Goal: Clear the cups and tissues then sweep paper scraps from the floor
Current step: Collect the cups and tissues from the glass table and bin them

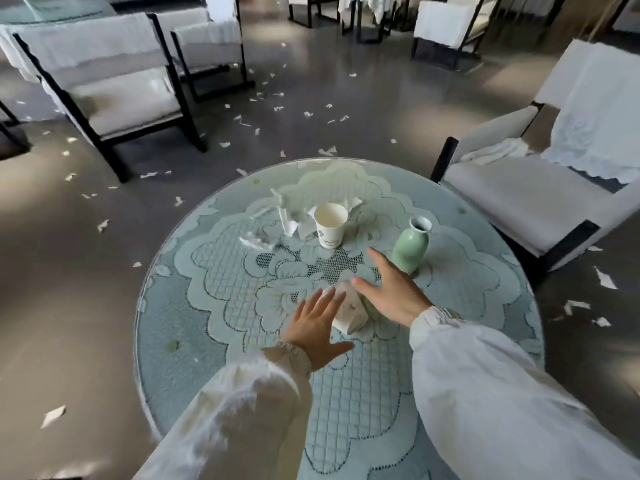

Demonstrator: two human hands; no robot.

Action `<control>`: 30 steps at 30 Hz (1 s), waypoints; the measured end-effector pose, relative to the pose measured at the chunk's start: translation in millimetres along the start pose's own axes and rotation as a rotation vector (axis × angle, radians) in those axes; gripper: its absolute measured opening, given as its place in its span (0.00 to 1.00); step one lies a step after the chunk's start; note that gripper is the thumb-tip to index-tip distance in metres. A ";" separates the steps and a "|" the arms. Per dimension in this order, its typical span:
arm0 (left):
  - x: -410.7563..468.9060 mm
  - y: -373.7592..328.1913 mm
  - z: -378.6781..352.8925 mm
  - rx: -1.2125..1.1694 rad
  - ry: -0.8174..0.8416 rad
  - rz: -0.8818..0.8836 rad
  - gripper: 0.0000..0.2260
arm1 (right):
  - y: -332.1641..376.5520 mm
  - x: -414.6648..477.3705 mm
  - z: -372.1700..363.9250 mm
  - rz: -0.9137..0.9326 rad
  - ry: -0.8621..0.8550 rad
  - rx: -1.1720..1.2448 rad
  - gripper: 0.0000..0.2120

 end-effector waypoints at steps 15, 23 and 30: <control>9.2 124.5 38.1 -0.021 -0.248 0.248 0.27 | 22.2 157.9 12.5 -0.029 -0.095 0.024 0.45; -17.3 203.7 65.9 -0.139 -0.404 0.409 0.35 | 42.7 193.2 -18.3 -0.009 -0.082 0.005 0.43; -16.7 220.0 74.9 -0.160 -0.454 0.427 0.36 | 67.5 170.4 -85.0 0.125 0.222 0.000 0.51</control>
Point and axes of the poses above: each hand's wrist, its own x-axis towards the middle knuckle, its own z-axis out of the back of the hand, y = z × x, the point moved 3 cm from there along x, towards the middle knuckle, and after that the axes turned 8 degrees about y, right-handed, at the moved point
